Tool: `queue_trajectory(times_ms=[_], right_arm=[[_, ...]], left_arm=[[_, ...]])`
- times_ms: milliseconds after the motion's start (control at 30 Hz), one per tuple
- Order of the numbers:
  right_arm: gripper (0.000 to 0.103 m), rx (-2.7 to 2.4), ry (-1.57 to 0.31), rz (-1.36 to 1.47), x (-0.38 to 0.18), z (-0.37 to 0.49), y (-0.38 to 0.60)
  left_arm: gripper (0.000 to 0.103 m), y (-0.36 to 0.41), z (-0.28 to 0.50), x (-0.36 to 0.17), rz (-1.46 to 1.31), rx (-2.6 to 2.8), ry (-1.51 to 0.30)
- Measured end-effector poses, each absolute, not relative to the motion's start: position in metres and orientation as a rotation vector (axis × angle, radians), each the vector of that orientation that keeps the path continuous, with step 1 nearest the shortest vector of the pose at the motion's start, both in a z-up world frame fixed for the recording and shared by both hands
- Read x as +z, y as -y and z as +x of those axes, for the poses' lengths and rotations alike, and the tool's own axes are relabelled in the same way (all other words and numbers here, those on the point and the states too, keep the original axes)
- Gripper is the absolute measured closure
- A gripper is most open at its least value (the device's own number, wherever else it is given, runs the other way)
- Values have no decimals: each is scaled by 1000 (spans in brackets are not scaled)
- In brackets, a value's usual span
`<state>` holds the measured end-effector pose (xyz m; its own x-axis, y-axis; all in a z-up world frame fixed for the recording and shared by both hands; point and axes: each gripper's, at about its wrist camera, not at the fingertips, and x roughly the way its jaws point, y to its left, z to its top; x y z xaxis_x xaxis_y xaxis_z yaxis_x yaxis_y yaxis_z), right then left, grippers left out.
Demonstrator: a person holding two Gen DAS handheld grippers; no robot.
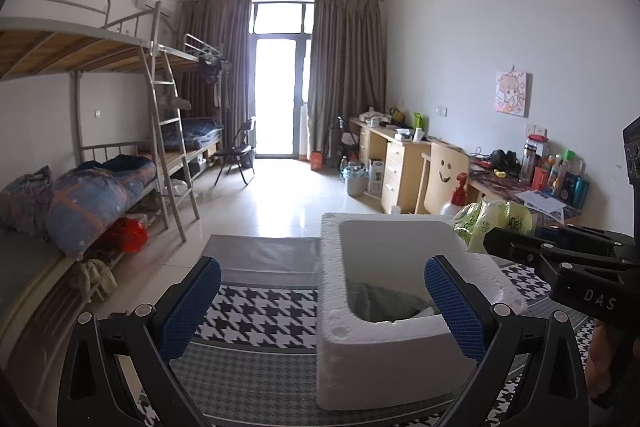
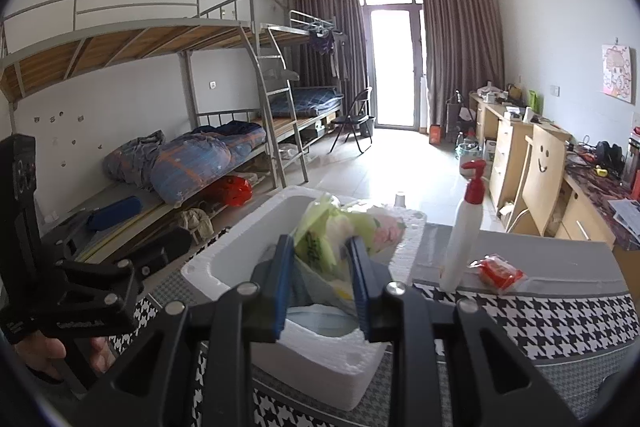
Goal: Organize soft objects
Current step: 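Lower the tissue pack into the foam box and open the right tool, then withdraw both tools from the foam box back over the table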
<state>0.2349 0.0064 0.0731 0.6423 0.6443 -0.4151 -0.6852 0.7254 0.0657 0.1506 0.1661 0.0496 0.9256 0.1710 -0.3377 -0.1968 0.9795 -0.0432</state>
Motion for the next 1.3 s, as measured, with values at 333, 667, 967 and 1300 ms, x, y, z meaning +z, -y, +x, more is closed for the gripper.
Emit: queue_trajectory(times_ms=[333,667,967,1300], right_arm=[[71,770,-472,-105,66,239,-26],[71,777,-511,-103,60,249,-38],[23,773,-520,-110,55,251,-43],[20,759,-489,-77,64,239,-19]], left_arm=[[1,-188,134,46,-96,223,-332],[1,-197,129,42,-108,239,-332],[1,-198,128,41,-113,245,-332],[1,-185,122,49,-103,227,-320]])
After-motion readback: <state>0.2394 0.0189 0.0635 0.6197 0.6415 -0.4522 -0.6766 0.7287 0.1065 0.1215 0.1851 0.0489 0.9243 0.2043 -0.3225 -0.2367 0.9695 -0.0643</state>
